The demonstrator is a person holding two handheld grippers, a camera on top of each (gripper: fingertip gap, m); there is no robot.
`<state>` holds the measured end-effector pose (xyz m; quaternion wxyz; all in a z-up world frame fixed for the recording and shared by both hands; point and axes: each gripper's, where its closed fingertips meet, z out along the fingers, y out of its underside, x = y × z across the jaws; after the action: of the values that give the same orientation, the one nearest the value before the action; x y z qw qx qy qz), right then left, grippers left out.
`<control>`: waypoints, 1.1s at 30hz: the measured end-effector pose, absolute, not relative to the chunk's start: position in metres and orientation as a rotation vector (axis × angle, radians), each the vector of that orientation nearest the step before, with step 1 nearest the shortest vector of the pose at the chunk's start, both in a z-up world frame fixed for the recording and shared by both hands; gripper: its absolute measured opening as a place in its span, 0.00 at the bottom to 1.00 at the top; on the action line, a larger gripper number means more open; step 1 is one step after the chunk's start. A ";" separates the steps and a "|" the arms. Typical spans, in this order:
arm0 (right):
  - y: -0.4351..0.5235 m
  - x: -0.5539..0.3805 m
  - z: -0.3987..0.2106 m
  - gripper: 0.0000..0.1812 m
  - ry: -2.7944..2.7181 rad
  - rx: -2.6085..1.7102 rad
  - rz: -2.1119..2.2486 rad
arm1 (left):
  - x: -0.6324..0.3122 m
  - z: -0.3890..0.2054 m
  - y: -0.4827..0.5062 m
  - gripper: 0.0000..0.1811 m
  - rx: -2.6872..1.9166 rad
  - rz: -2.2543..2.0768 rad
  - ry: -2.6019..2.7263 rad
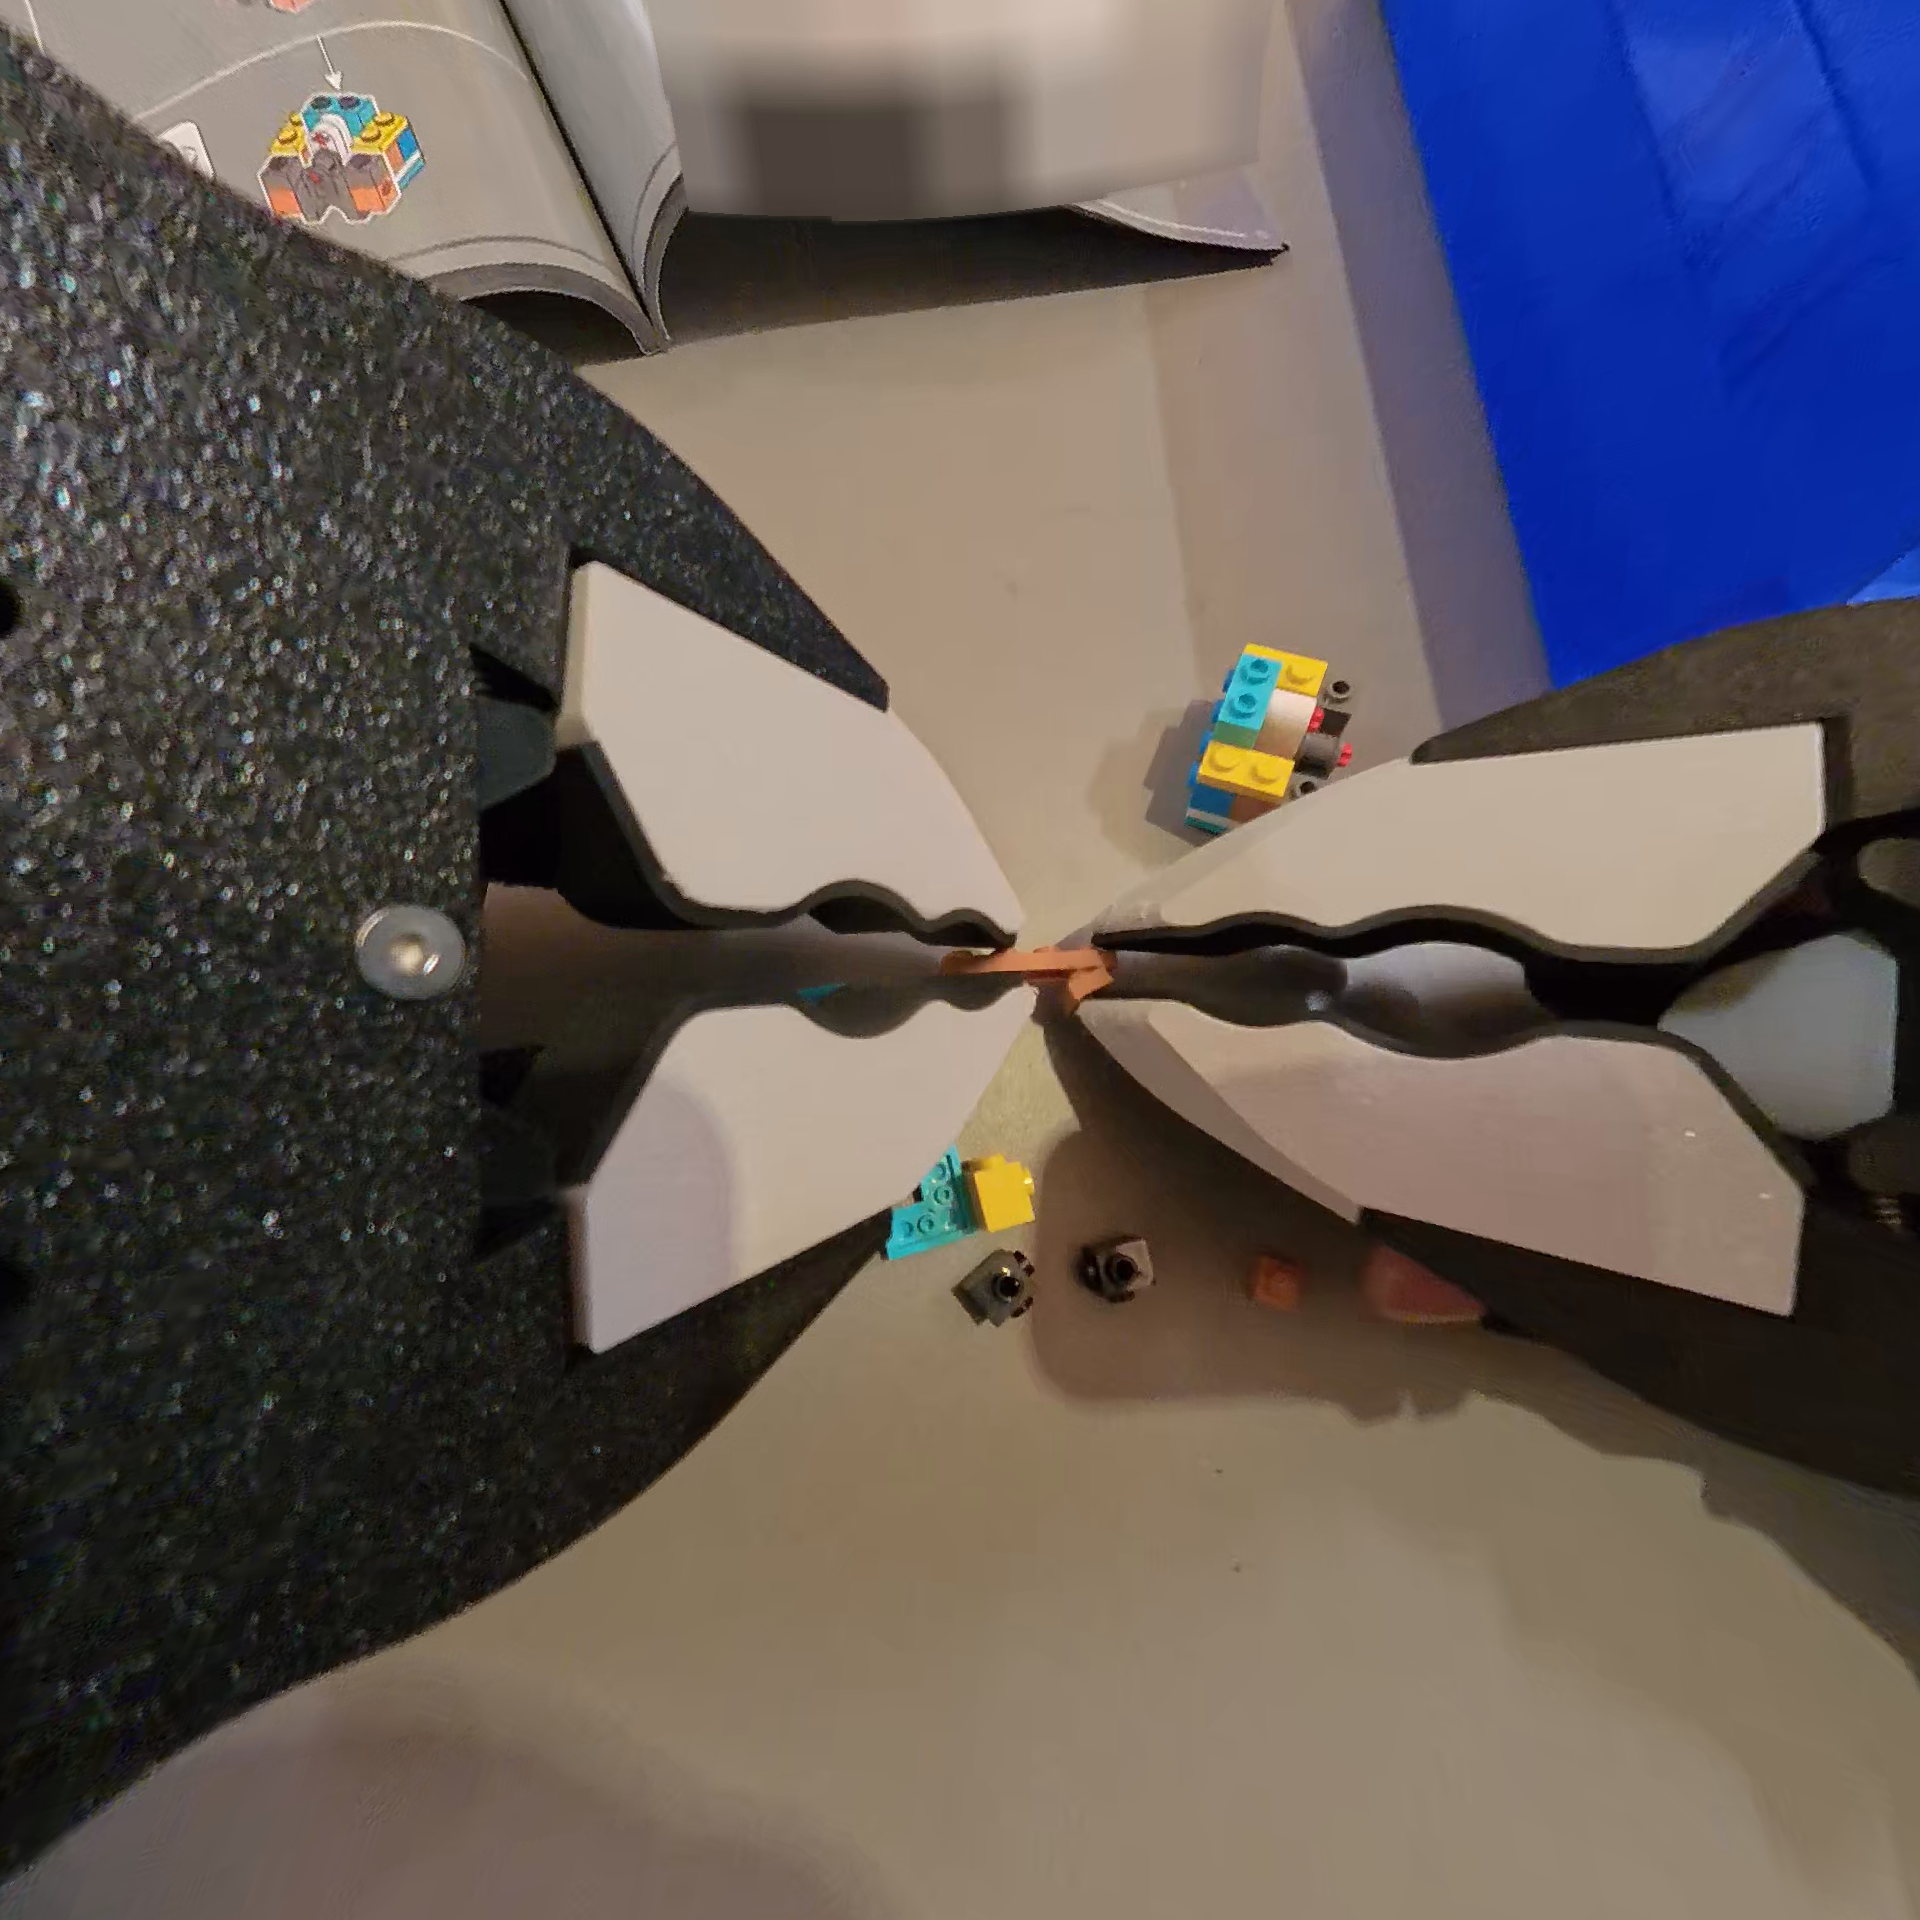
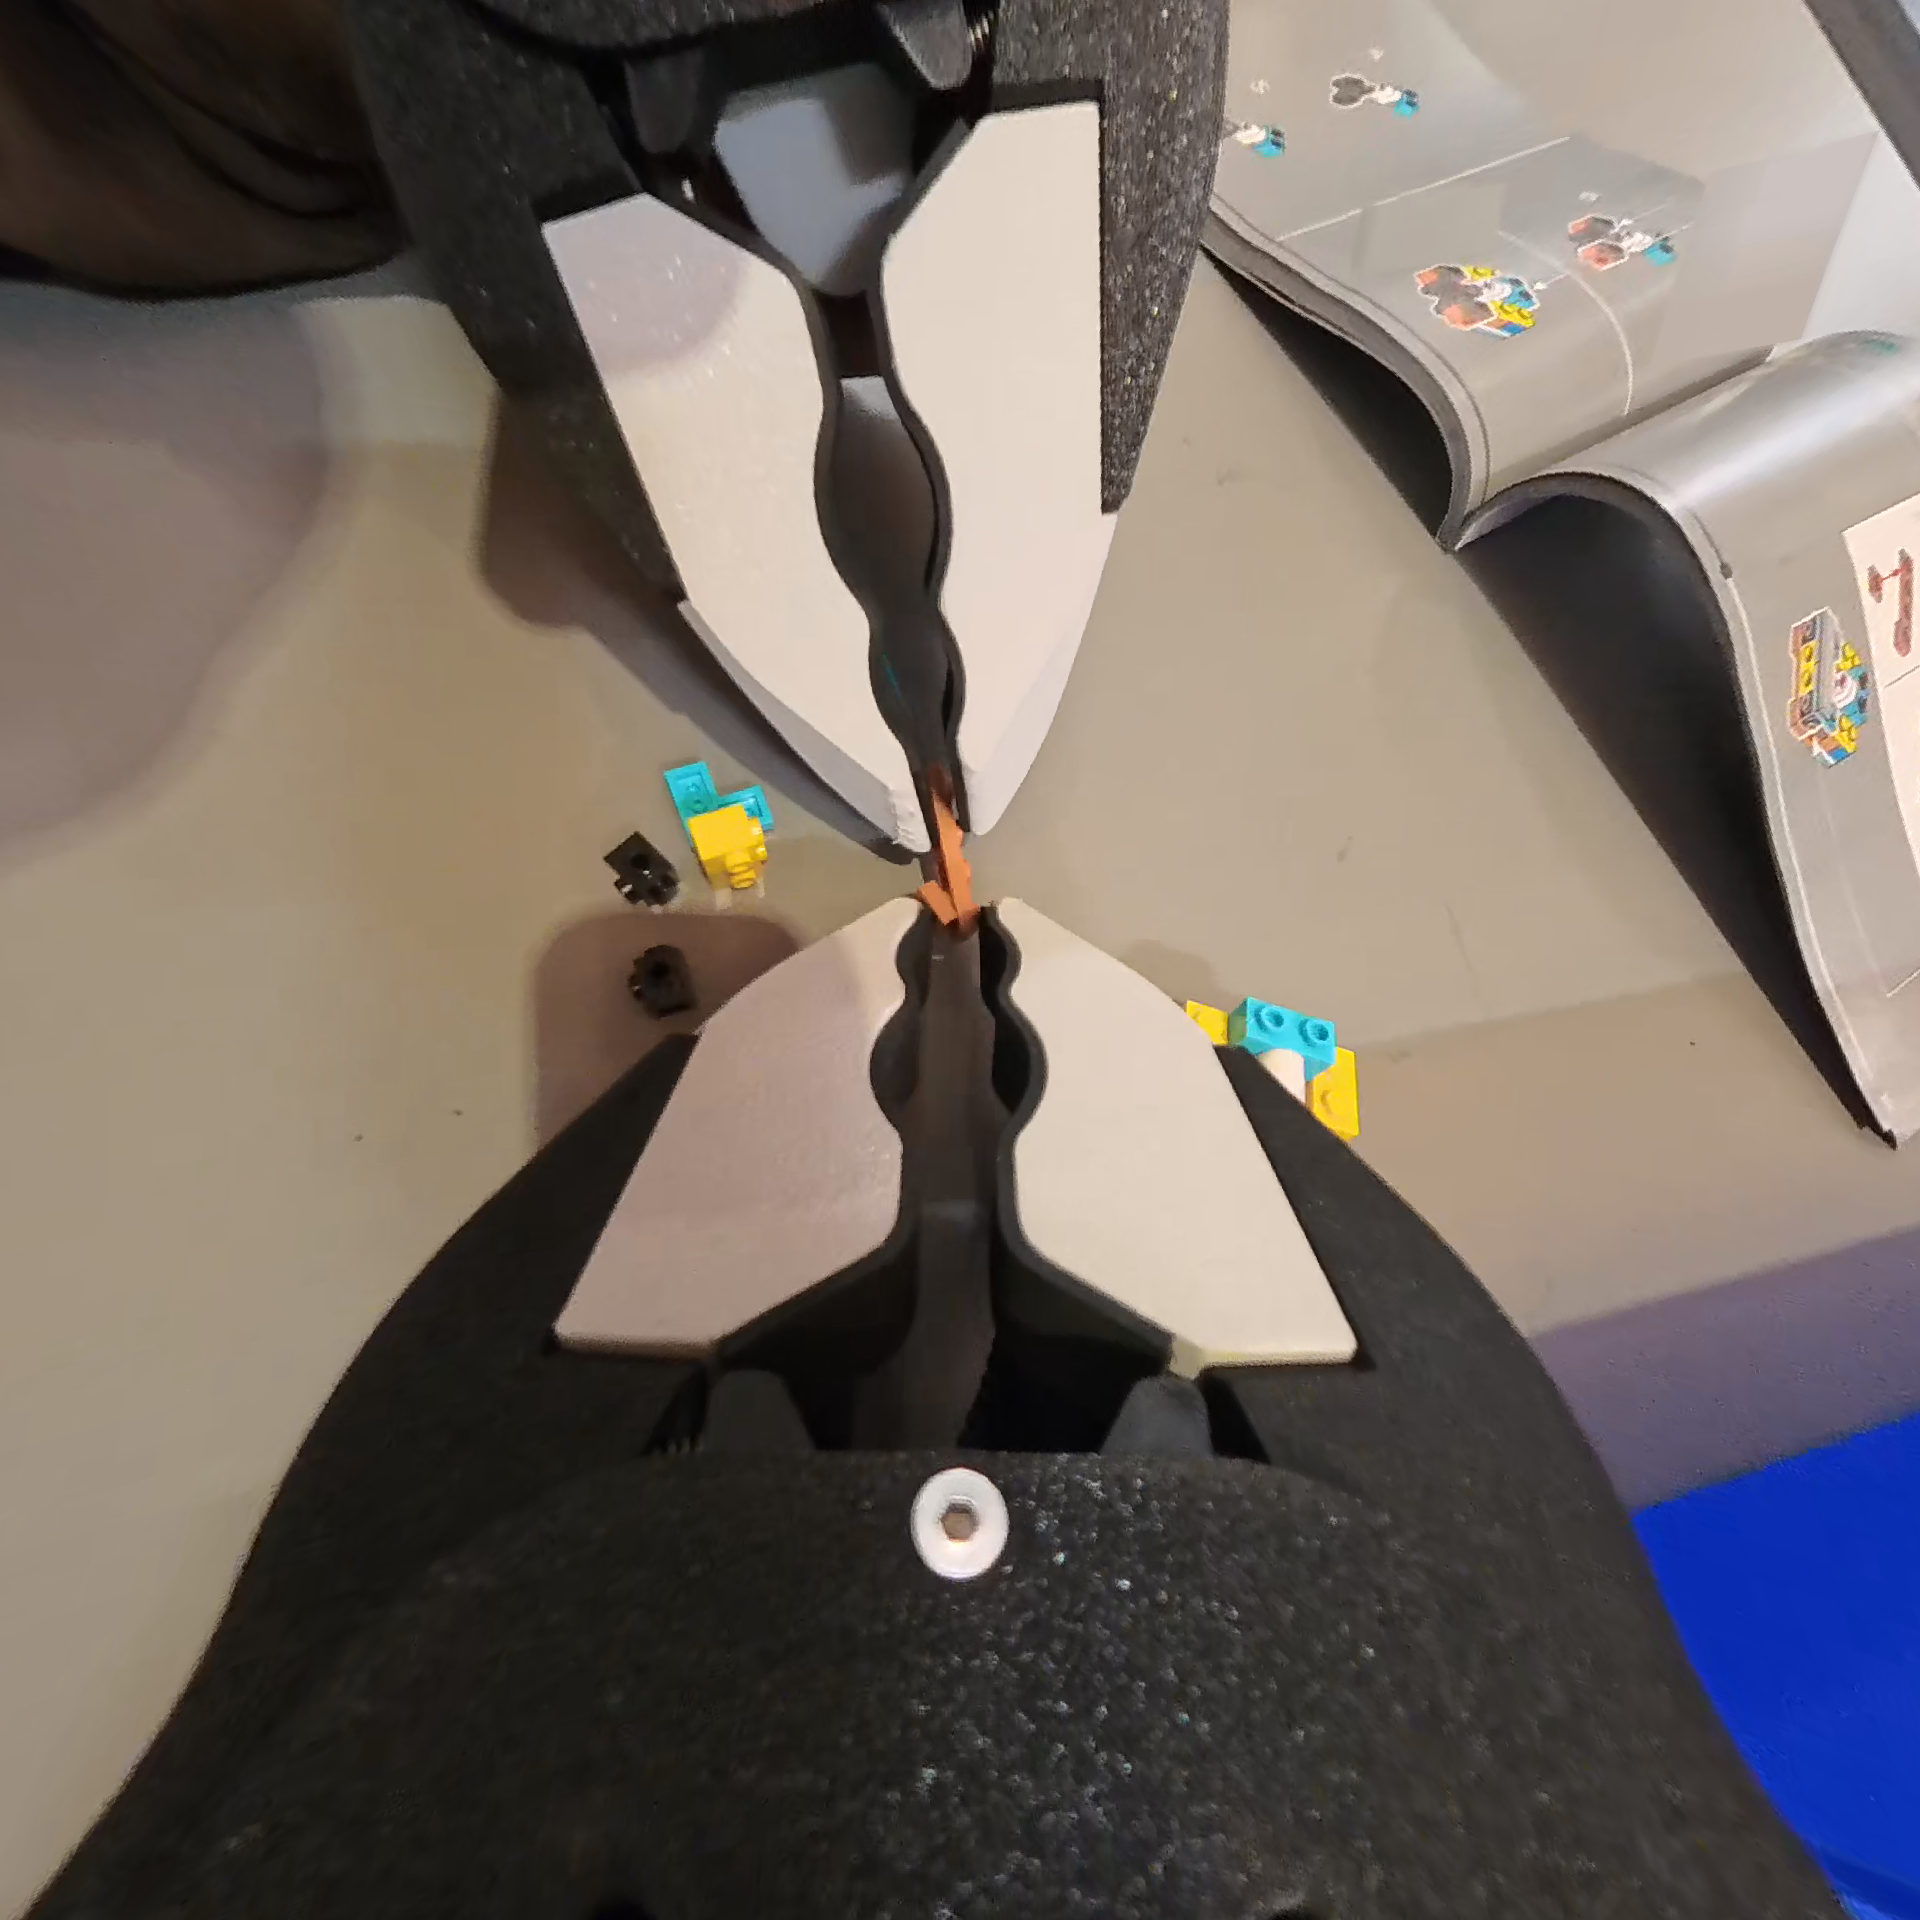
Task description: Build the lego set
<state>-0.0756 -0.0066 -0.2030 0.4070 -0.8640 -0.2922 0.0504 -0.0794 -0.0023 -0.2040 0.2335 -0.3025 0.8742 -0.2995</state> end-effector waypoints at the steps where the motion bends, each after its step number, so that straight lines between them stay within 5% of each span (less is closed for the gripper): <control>1: -0.006 -0.075 -0.203 0.05 -0.735 -2.180 0.120 | -0.079 -0.204 -0.002 0.02 -0.835 -0.825 2.399; 33: 0.006 -0.051 -0.178 0.04 -0.534 -2.048 0.039 | -0.060 -0.172 0.007 0.03 -1.100 -1.236 2.099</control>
<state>-0.0514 0.0063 -0.1777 0.4904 -0.8432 -0.2198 0.0159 -0.0604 0.0071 -0.1718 0.2324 -0.4002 0.7639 -0.4498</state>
